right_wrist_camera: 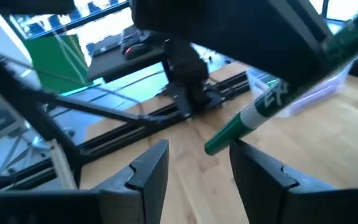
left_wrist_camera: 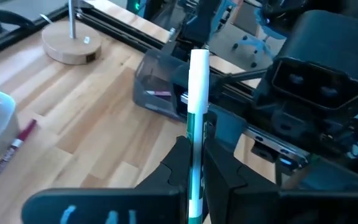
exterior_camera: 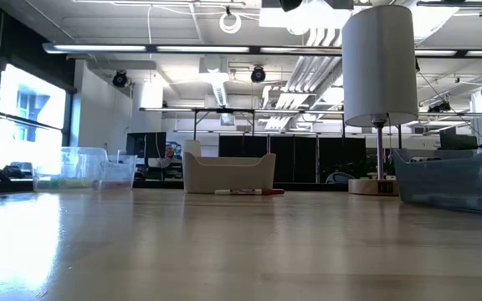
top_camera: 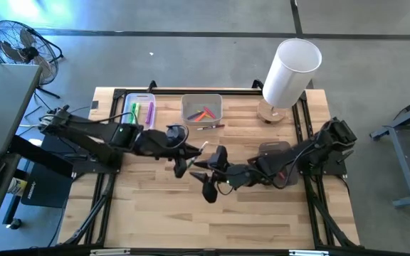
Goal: Pick & Place Markers
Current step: Put the green marker into the black bin
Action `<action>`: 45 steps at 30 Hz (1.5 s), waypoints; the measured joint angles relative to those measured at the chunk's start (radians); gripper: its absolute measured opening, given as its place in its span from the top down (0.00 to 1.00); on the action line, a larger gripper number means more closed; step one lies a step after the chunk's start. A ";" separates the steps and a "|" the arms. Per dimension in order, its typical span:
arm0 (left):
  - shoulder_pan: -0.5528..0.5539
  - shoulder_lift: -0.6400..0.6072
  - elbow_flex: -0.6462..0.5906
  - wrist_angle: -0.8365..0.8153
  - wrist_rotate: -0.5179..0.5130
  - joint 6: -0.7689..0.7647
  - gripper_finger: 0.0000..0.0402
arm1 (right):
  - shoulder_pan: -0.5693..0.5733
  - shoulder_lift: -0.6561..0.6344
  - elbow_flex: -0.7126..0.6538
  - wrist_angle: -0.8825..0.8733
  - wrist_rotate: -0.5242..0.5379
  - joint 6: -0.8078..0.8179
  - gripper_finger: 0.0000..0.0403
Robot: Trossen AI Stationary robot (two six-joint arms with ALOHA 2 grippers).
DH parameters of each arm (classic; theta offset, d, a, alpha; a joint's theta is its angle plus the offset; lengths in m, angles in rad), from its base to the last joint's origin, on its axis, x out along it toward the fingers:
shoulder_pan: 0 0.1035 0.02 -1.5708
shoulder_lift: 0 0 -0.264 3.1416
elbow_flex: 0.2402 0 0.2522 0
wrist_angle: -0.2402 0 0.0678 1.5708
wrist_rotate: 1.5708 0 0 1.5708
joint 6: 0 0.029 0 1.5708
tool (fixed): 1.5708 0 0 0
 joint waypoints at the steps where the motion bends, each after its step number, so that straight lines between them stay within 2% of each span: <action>1: 0.008 0.000 0.000 0.002 0.006 0.007 0.96 | -0.008 0.000 0.000 0.002 0.004 0.000 0.60; 8: 0.048 0.001 0.000 0.045 0.100 0.065 0.99 | -0.069 0.000 0.000 0.016 0.047 0.029 0.60; 17: 0.097 0.001 0.000 0.027 0.143 0.115 1.00 | -0.093 0.000 0.000 0.042 0.023 0.019 0.60; 21: 0.102 0.001 0.000 -0.011 0.172 0.136 1.00 | -0.092 -0.001 0.000 -0.003 -0.097 0.029 0.61; 24: 0.100 0.001 0.000 -0.127 0.172 0.161 1.00 | -0.091 -0.006 0.000 -0.093 -0.186 0.101 0.63; 29: 0.100 -0.002 -0.002 -0.434 0.139 0.115 1.00 | -0.092 -0.006 0.000 -0.317 -0.204 0.240 0.68; 33: 0.100 -0.001 -0.067 -0.547 0.121 0.034 1.00 | -0.092 -0.006 0.000 -0.505 -0.200 0.340 0.73; 38: 0.100 0.014 -0.182 -0.549 0.131 -0.002 0.98 | -0.091 -0.006 0.000 -0.588 -0.201 0.372 0.79; 42: 0.110 0.014 -0.279 -0.529 0.154 -0.011 0.89 | -0.092 -0.006 0.000 -0.584 -0.201 0.350 0.82; 45: 0.141 0.031 -0.352 -0.443 0.198 -0.031 0.79 | -0.092 -0.006 0.000 -0.584 -0.201 0.348 0.85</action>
